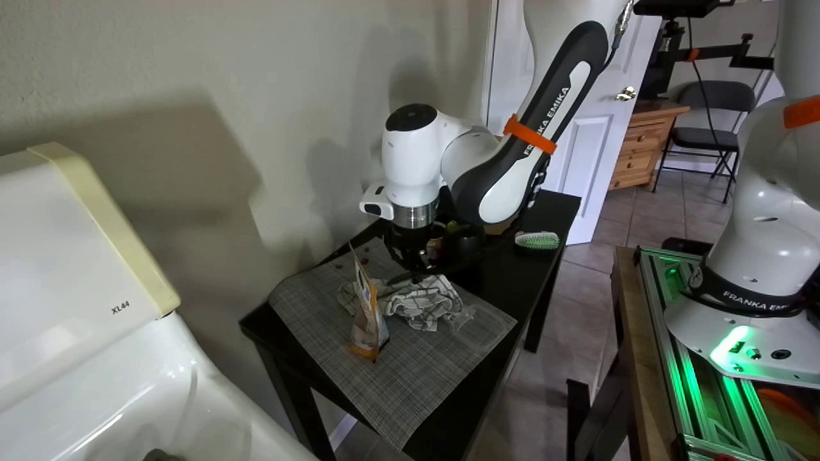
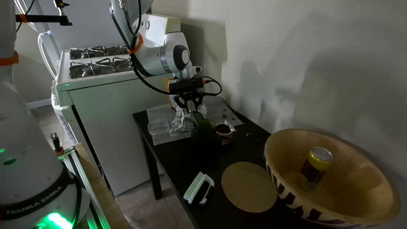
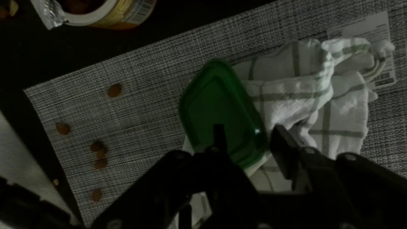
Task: Put the towel in the bowl
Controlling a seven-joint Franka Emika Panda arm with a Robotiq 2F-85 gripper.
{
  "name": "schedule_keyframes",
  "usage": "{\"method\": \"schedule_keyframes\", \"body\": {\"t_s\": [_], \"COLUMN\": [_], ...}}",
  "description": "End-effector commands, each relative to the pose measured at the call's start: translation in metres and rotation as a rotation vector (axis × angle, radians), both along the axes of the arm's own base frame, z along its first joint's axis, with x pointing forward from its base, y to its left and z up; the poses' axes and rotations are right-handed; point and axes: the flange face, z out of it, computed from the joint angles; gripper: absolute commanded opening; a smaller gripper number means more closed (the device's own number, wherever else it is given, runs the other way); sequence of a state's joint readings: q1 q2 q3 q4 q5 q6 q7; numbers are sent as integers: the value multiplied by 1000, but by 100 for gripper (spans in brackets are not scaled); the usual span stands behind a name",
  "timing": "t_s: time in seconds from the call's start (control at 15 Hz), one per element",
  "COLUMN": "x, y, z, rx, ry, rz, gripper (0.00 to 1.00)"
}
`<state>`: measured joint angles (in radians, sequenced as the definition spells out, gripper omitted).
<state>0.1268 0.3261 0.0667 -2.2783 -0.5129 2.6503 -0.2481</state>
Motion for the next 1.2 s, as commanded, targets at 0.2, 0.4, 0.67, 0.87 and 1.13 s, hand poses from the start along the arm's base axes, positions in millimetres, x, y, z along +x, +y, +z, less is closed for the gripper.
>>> {"method": "schedule_keyframes", "body": {"t_s": [0.2,0.4,0.67,0.87,1.13], "x": [-2,-5,-26,-51,-68], "y": [-4,-3,6,12,6], "z": [-2,4,28,49,79], "rx": [7,19,73,116,168], "ry": [-4,-5,5,38,15], "rz": [-18,-16,35,101,94], "gripper": [0,3,3,3,3]}}
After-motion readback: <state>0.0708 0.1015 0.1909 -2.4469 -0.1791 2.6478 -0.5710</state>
